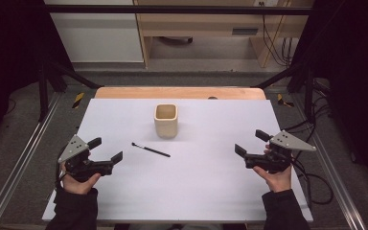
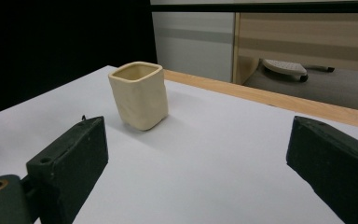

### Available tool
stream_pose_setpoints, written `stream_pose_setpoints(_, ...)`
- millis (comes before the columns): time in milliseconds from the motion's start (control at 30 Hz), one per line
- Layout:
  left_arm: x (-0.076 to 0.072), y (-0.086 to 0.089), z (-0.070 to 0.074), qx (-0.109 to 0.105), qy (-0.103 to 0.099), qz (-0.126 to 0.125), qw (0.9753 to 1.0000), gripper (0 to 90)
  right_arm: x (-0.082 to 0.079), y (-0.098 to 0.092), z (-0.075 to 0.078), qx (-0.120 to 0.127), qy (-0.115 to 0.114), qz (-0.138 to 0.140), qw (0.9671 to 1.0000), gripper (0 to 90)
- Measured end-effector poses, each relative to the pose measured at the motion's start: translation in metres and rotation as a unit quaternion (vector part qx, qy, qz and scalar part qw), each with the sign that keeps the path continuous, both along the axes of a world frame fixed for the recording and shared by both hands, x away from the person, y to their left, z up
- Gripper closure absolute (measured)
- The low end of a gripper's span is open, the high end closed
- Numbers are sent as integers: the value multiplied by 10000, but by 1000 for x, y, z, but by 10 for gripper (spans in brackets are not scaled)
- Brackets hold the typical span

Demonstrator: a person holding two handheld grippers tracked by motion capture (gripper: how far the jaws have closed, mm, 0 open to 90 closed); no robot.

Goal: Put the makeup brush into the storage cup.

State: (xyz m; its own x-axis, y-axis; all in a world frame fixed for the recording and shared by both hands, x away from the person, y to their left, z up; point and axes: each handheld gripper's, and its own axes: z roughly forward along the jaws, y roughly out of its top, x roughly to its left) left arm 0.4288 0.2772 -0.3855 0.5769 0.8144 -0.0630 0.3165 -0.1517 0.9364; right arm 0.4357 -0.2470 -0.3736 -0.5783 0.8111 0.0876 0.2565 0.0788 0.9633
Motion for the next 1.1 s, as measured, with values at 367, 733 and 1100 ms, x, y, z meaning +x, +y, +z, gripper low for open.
stream_pose_setpoints(367,2,-6,1,98,15,-147,9998,42,-1,0,0,2,7,26,10000,54)
stream_pose_setpoints(733,11,-18,3,253,47,-353,9990,43,2,4,-3,-65,83,53,9999,51)
stream_pose_setpoints(1100,22,-29,4,500,155,-586,9969,44,2,4,-3,-50,76,57,9999,48)
